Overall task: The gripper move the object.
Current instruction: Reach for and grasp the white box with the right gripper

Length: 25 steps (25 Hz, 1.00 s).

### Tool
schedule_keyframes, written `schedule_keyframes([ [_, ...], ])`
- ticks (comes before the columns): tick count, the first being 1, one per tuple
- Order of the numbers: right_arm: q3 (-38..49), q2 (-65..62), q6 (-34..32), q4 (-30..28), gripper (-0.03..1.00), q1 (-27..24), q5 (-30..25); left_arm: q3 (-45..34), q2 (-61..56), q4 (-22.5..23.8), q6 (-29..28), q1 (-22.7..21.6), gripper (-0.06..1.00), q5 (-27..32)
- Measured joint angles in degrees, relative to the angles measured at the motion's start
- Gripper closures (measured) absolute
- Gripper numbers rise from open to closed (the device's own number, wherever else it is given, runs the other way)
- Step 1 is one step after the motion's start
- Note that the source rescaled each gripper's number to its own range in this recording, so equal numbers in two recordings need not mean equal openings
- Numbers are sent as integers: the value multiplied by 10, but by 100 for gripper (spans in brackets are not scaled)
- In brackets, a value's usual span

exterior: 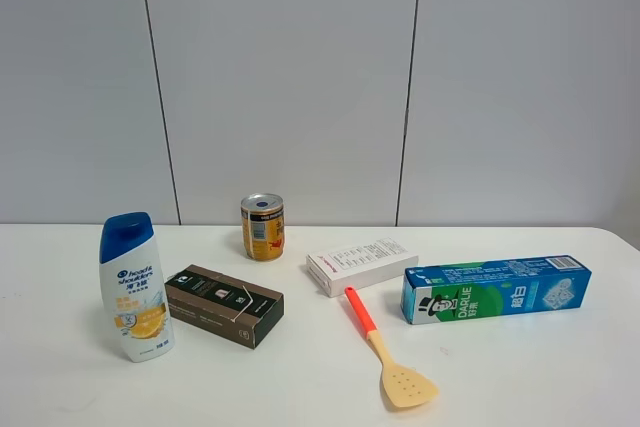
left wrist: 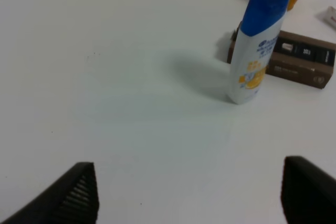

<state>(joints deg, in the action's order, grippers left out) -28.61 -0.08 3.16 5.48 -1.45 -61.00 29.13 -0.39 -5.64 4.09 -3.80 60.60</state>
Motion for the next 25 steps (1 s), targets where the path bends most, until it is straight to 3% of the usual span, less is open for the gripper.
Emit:
schedule_keyframes([
  [1, 0, 0, 0, 0, 31, 0, 0, 0, 0, 0, 0, 0, -6, 0],
  [25, 0, 0, 0, 0, 31, 0, 0, 0, 0, 0, 0, 0, -6, 0],
])
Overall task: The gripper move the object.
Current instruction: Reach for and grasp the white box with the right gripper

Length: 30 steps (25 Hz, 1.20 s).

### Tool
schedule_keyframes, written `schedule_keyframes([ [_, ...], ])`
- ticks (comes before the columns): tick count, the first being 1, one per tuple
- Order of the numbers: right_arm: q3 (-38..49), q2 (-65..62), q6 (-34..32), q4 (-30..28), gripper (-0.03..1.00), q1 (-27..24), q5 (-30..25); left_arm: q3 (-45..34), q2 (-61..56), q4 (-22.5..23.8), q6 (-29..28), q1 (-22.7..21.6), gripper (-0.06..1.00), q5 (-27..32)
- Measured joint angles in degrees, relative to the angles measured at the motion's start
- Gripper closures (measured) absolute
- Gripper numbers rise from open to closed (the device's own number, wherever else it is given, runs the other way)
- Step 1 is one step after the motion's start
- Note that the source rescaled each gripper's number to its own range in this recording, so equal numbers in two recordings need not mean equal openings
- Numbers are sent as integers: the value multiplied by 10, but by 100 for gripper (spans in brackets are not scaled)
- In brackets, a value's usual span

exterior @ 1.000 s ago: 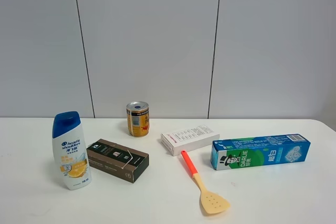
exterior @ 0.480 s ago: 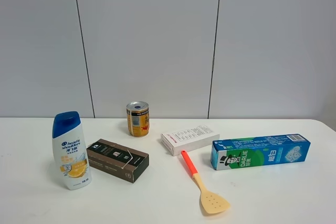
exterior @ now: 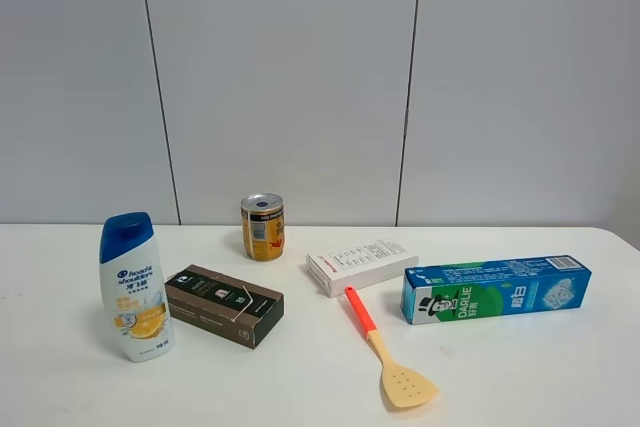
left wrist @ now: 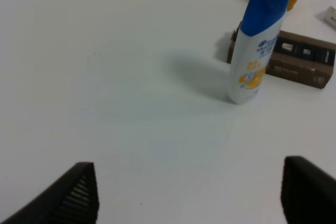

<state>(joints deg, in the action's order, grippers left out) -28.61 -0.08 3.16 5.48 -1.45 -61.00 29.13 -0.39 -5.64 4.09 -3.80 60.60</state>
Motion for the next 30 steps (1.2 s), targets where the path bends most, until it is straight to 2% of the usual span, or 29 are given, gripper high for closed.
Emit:
schedule_keyframes([
  [19, 0, 0, 0, 0, 31, 0, 0, 0, 0, 0, 0, 0, -6, 0],
  [23, -6, 33, 0, 27, 31, 0, 0, 0, 0, 0, 0, 0, -6, 0],
  [26, -50, 113, 8, 39, 31, 0, 37, 0, 0, 0, 0, 0, -6, 0],
  [30, -162, 264, 69, 45, 31, 0, 134, 0, 0, 0, 0, 0, -6, 0],
])
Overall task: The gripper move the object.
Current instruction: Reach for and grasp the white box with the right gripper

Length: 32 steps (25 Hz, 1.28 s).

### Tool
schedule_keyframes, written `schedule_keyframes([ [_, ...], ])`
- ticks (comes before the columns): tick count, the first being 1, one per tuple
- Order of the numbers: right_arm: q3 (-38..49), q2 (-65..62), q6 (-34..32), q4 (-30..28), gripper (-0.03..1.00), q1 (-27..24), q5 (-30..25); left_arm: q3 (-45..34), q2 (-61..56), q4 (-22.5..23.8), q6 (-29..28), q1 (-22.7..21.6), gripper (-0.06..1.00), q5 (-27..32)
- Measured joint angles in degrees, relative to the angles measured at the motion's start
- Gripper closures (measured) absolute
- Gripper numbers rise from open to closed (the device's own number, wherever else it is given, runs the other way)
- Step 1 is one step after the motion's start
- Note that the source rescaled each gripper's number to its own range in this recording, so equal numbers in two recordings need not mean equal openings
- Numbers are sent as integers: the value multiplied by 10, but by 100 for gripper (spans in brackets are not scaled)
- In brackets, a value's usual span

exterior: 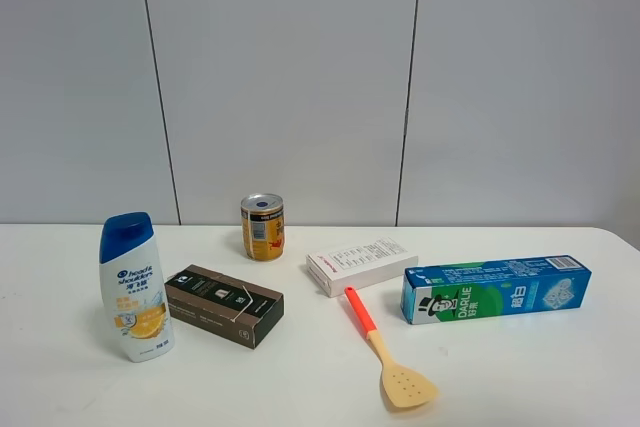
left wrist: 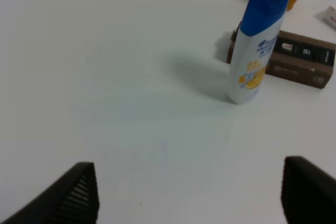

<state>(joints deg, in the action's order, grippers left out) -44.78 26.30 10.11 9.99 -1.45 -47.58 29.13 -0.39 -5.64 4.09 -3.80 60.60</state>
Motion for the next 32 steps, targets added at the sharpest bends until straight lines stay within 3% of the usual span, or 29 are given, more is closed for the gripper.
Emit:
schedule_keyframes([
  [2, -62, 90, 66, 21, 31, 0, 36, 0, 0, 0, 0, 0, -6, 0],
  [5, -173, 227, 171, 51, 31, 14, 48, 0, 0, 0, 0, 0, -6, 0],
  [8, -280, 364, 251, 51, 31, 75, 42, 0, 0, 0, 0, 0, -6, 0],
  [14, -483, 591, 351, -52, 31, 203, -28, 0, 0, 0, 0, 0, -6, 0],
  [18, -584, 715, 405, -141, 32, 241, -98, 0, 0, 0, 0, 0, -6, 0],
  [23, -631, 838, 449, -197, 41, 242, -128, 0, 0, 0, 0, 0, -6, 0],
  [32, -635, 925, 468, -141, 39, 242, -79, 0, 0, 0, 0, 0, -6, 0],
])
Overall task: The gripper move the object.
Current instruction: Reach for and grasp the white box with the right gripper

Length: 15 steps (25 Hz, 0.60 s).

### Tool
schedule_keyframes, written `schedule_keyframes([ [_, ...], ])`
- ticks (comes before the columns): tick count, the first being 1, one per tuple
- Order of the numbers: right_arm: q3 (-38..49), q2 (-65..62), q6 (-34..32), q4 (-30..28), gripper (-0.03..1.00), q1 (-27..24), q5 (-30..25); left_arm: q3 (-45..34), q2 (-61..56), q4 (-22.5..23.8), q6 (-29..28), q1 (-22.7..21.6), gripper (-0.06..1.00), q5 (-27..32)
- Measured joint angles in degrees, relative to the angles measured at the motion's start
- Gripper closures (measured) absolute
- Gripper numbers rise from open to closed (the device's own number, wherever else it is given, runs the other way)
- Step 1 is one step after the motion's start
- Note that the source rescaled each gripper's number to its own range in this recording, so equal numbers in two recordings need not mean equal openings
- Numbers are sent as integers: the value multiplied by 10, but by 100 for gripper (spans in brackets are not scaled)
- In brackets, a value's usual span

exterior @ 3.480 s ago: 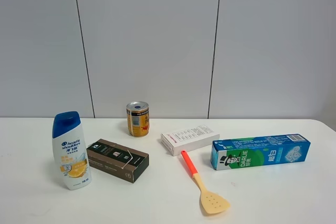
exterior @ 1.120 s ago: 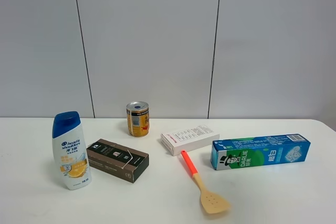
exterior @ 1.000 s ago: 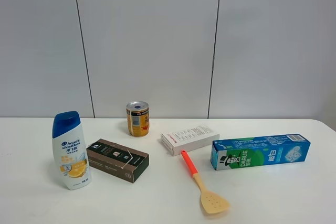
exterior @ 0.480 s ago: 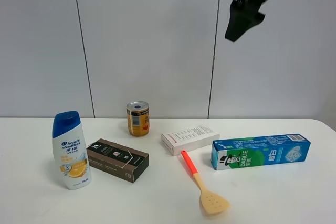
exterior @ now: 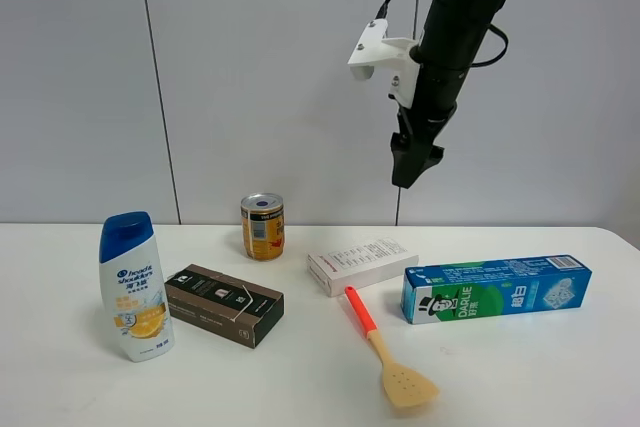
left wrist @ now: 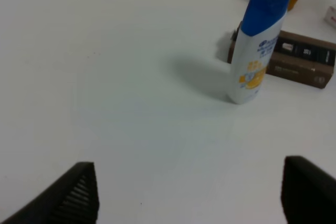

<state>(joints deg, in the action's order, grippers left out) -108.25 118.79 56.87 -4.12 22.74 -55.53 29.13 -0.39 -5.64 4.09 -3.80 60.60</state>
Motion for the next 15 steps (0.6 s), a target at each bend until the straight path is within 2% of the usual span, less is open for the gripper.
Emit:
schedule_keyframes([
  [3, -2, 23, 31, 2, 33, 0, 6, 0, 0, 0, 0, 0, -6, 0],
  [7, -2, 55, 57, 3, 30, 0, 24, 0, 0, 0, 0, 0, -6, 0],
  [8, -2, 63, 59, 4, 27, 0, 35, 0, 0, 0, 0, 0, -6, 0],
  [10, -2, 77, 61, 4, 11, 0, 57, 0, 0, 0, 0, 0, -6, 0],
  [11, -2, 86, 61, 4, 6, 0, 72, 0, 0, 0, 0, 0, -6, 0],
  [13, -2, 102, 61, 4, 0, 0, 106, 0, 0, 0, 0, 0, -6, 0],
  [15, -2, 117, 61, 4, -2, 0, 137, 0, 0, 0, 0, 0, -6, 0],
])
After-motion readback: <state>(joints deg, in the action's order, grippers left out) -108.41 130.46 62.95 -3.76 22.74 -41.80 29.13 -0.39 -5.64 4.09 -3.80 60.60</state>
